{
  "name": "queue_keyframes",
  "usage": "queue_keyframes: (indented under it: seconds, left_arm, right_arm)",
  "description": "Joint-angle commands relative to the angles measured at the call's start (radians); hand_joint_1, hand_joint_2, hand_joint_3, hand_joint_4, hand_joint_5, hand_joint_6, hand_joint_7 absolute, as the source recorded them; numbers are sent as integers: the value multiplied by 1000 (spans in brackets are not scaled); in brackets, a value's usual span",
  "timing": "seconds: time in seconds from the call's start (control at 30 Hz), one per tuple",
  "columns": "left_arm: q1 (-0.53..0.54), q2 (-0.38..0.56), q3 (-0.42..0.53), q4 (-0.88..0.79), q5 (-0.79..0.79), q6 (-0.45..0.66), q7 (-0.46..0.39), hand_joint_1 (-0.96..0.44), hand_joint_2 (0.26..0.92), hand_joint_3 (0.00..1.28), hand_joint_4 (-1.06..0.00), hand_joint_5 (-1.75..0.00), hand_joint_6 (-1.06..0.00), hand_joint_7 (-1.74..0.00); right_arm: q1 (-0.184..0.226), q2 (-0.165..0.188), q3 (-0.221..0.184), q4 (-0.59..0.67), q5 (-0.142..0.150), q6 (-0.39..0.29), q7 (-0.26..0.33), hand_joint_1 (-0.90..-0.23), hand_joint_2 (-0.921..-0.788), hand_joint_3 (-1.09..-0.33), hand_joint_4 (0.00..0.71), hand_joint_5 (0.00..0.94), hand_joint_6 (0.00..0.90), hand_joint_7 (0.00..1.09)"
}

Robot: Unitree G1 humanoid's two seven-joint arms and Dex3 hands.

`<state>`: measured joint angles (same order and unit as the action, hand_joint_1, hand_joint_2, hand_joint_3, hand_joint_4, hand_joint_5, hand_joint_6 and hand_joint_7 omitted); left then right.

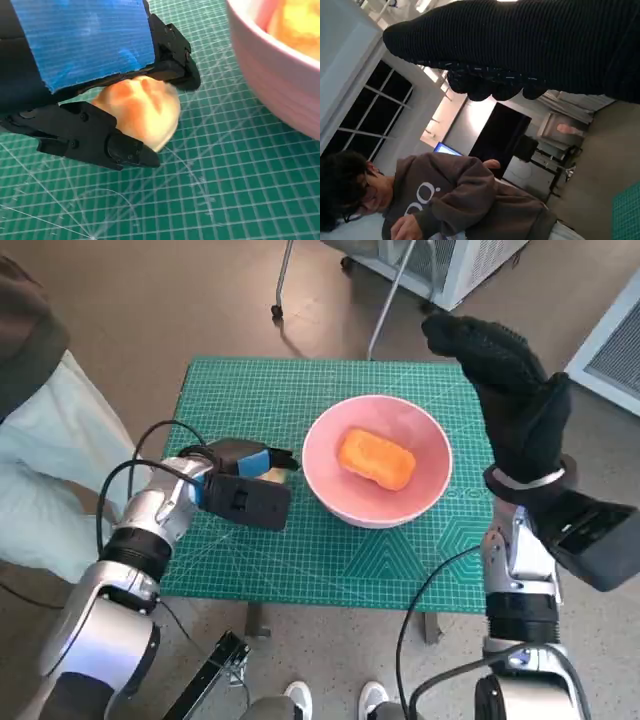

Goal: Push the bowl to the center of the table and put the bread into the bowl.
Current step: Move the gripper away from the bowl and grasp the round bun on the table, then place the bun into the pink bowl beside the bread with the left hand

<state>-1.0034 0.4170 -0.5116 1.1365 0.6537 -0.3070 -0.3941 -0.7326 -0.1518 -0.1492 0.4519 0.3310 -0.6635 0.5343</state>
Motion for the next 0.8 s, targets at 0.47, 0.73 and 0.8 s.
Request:
queue_keyframes:
  seconds: [0.47,0.73,0.8]
  left_arm:
    - [-49,97,75,-13,-68,-28,-23,-1,920,149,-569,-1240,-565,-1285]
    - [-72,138,154,-132,-138,-48,-51,-1,921,145,-583,-1211,-560,-1306]
    - [-74,144,177,-174,-162,-57,-55,-1,921,144,-585,-1213,-559,-1302]
  right_arm:
    - [26,2,7,-20,4,29,1,-700,-921,-716,220,56,-1,740]
    - [26,4,8,-22,4,35,0,-702,-921,-717,219,56,-1,740]
    - [25,4,8,-21,3,35,0,-702,-921,-716,220,56,-1,740]
